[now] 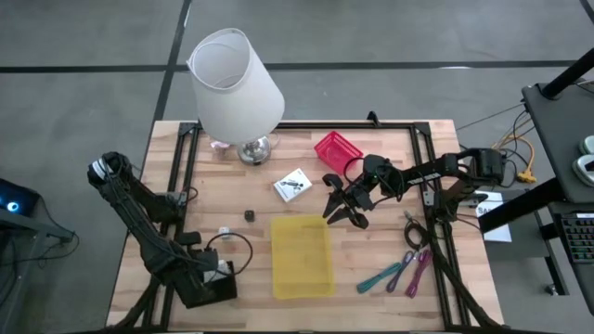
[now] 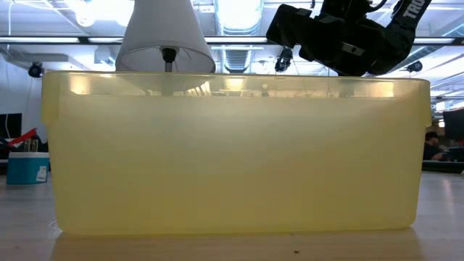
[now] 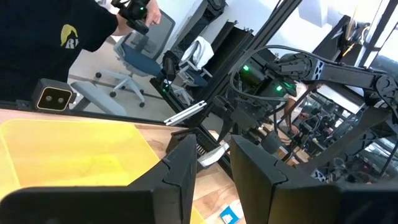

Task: Pick and place items into bin
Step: Put the right card reader box into the black bin, then put the card reader box into the black bin

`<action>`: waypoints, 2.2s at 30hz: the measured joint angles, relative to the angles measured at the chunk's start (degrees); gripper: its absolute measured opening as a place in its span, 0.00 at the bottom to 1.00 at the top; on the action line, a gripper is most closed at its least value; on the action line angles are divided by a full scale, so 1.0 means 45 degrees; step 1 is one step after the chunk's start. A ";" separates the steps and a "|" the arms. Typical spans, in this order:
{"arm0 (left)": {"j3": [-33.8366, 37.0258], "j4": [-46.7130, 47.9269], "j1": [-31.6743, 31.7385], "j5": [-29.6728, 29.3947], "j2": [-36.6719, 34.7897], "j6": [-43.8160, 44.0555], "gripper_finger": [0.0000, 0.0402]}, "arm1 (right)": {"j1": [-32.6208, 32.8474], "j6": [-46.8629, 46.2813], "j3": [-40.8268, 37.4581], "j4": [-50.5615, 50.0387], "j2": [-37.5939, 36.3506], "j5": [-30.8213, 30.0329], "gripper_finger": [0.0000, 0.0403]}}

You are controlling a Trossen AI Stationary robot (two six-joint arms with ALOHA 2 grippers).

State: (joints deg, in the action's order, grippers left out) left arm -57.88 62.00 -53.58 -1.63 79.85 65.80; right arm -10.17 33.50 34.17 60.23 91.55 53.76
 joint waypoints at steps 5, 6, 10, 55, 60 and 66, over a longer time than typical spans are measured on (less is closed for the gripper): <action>-0.0370 0.0004 0.0019 0.0096 -0.0046 -0.0014 0.36 | 0.0010 0.0019 0.0000 0.0000 0.0000 0.0000 0.20; -0.0498 0.0003 0.0019 0.0135 -0.0062 -0.0012 0.36 | 0.0010 0.0019 0.0000 0.0000 0.0000 0.0000 0.19; -0.0869 0.0000 0.0024 0.0151 -0.0198 -0.0019 0.36 | 0.0005 0.0019 0.0000 0.0000 0.0000 0.0000 0.19; -0.1097 -0.1507 0.4198 -0.9450 -0.0301 -1.5203 0.36 | 0.0020 0.0307 0.0044 -0.0304 -0.0015 -0.0736 0.19; -0.1341 -0.1661 0.4745 -1.0120 -0.0306 -1.5833 0.36 | 0.0068 0.0321 0.0051 -0.0314 -0.0020 -0.3043 0.19; -0.1372 -0.1671 0.5393 -1.0767 -0.0323 -1.7541 0.36 | -0.0005 0.0557 0.0044 -0.0871 -0.0020 -0.5962 0.19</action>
State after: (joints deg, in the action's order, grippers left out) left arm -64.06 54.48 -29.31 -50.08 78.40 -13.13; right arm -10.20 36.00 34.37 56.31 91.46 26.93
